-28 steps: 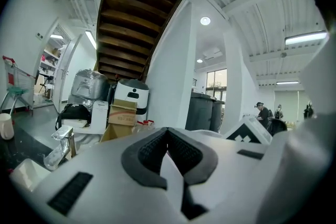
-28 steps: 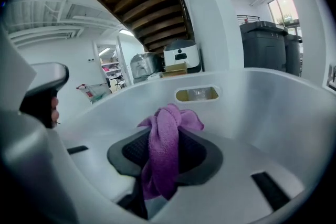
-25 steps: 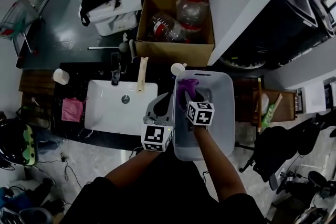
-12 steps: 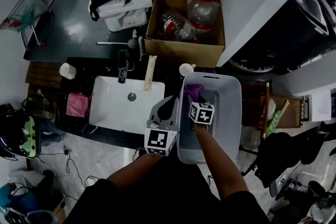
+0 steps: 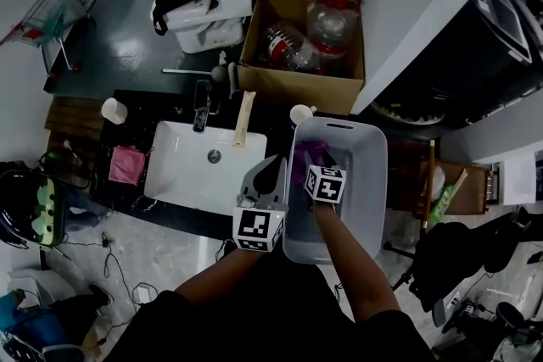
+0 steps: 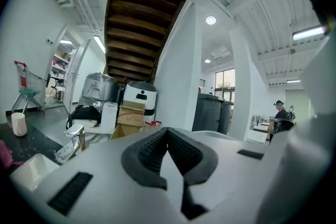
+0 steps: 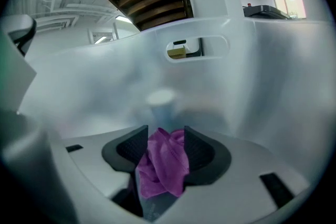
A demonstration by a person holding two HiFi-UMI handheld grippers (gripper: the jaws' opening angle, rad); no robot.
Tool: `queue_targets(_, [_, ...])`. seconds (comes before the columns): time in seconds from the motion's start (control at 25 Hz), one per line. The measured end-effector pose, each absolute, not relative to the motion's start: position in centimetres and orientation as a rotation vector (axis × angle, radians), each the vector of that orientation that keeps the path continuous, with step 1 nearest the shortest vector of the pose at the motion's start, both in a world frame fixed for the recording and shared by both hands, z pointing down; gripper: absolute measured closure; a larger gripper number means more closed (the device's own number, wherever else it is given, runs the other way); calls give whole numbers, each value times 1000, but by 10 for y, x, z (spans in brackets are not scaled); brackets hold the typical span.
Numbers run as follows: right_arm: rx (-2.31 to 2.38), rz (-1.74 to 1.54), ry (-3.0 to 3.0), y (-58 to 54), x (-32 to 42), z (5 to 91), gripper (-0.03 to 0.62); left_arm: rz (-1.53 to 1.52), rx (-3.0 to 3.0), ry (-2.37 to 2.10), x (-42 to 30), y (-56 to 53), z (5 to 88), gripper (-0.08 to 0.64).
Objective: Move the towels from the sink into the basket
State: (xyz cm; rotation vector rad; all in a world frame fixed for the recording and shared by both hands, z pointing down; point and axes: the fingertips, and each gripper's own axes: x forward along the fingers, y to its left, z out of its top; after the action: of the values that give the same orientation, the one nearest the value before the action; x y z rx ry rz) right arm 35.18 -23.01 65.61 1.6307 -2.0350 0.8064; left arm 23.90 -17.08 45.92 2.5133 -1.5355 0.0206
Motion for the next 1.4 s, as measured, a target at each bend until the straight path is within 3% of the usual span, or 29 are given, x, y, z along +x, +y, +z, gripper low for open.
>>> queue_targets(0.52, [1543,664,-2281,-207,340,581,400,48,2502,-1633,241,-149,455,557])
queue_targets(0.88, [1470,486,-2527,-170,329,502,555,31,2549,-1649,250,-139,443,557])
queue_targets(1.4, [1531,271,-2619,-130,320,442,561,-50,2537,-1683,234,-112,432,557])
